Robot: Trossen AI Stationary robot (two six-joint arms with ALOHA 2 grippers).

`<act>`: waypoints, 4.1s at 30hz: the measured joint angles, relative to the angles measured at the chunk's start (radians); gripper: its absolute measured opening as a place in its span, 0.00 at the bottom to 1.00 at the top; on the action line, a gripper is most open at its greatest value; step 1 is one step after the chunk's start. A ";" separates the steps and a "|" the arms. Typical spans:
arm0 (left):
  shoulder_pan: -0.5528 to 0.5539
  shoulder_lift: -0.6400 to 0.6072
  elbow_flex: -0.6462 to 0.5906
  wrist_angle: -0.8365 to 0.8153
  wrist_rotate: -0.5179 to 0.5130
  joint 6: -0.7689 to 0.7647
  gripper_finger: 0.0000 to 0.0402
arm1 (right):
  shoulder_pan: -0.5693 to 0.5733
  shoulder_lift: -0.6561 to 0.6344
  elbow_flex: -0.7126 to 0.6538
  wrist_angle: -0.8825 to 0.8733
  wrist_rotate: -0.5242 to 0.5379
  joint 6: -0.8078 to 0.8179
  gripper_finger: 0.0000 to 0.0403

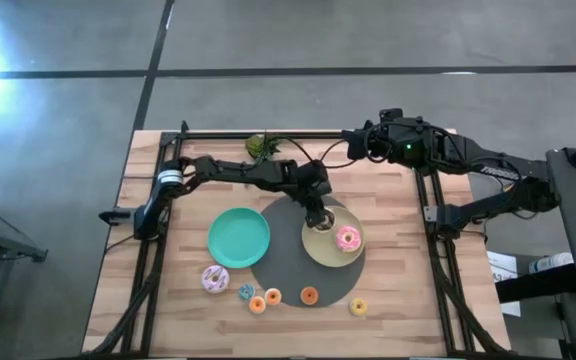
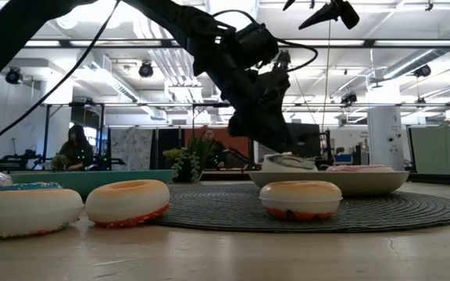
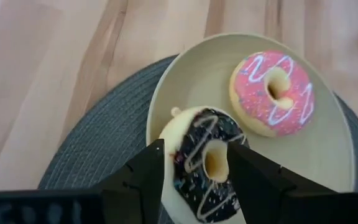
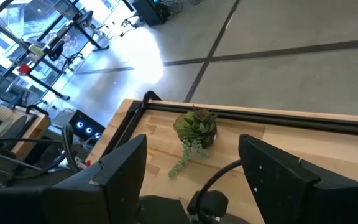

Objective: Pick & Place donuts
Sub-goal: Put the black doughnut on the light brown plate, then put the pink doughnut on the light brown plate

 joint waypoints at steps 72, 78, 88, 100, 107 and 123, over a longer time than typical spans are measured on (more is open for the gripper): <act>-0.885 -0.799 -1.058 -0.125 -0.329 -1.033 0.03 | -0.108 0.185 0.003 0.062 -0.132 -0.323 0.59; -0.893 -0.858 -1.043 -0.128 -0.269 -1.067 0.01 | -0.108 0.185 0.003 0.062 -0.132 -0.310 0.59; -0.902 -1.016 -0.967 -0.300 -0.351 -1.107 0.00 | -0.108 0.185 0.002 0.061 -0.135 -0.334 0.59; -0.398 -1.114 -0.985 -0.168 -0.392 -0.707 0.00 | -0.108 0.182 0.002 0.054 -0.211 -0.355 0.59; -0.040 -0.892 -0.946 0.236 -0.193 -0.473 0.00 | -0.109 0.127 0.001 0.046 -0.168 -0.396 0.56; -0.056 -0.235 -0.261 0.104 -0.005 -0.131 0.00 | -0.124 -0.013 -0.004 -0.147 0.008 -0.408 0.56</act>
